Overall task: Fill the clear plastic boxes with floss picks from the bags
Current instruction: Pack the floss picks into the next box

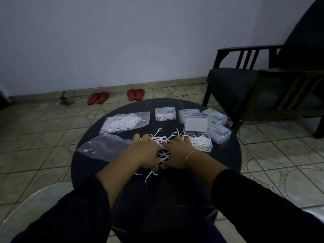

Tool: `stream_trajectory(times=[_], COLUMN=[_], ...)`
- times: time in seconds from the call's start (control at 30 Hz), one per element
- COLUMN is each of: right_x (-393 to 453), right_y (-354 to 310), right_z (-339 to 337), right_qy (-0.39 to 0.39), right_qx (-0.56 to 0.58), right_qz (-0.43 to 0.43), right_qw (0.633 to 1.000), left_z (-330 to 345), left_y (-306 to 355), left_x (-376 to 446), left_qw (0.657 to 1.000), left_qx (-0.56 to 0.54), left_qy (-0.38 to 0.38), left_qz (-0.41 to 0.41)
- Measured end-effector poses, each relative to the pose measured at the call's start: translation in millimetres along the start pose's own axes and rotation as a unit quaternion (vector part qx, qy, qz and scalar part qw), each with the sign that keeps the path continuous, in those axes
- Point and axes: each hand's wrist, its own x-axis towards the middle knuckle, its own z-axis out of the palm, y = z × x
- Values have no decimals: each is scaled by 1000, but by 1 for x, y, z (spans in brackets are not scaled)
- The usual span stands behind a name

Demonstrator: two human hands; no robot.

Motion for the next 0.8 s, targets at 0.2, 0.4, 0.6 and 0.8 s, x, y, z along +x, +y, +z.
stream_trajectory(times=[0.2,0.4,0.6,0.8], right_x=[-1,-9,-15,-19], right_y=[2,3,0,-3], right_z=[0,4,5,14], right_qy=[24,61,44,100], right_qx=[-18,-10,-10,-24], right_qz=[24,41,45,43], right_qw=[999,997,998,994], left_z=[6,15,26,52], left_y=[4,10,27,45], left_x=[-4,-9,-19,-30], left_qw=[994,983,965,919], left_qx=[-51,-102,-139,-207], left_qy=[101,149,214,326], left_qz=[0,-19,-58,-74])
